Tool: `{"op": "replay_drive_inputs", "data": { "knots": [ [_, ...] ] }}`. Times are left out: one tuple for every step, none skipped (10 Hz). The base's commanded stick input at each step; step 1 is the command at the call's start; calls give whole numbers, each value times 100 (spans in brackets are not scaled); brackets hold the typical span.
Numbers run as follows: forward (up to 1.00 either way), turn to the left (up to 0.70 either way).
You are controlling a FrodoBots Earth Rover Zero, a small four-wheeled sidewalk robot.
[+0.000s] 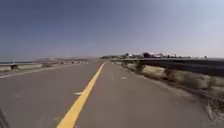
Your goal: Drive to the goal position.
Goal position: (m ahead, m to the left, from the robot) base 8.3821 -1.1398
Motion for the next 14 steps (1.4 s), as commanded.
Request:
{"op": "replay_drive_inputs", "data": {
  "knots": [
    [50, 0],
    [50, 0],
    [50, 0],
    [50, 0],
    [50, 0],
    [50, 0],
    [50, 0],
    [50, 0],
    [50, 0],
    [50, 0],
    [50, 0],
    [50, 0],
    [50, 0],
    [50, 0]
  ]
}}
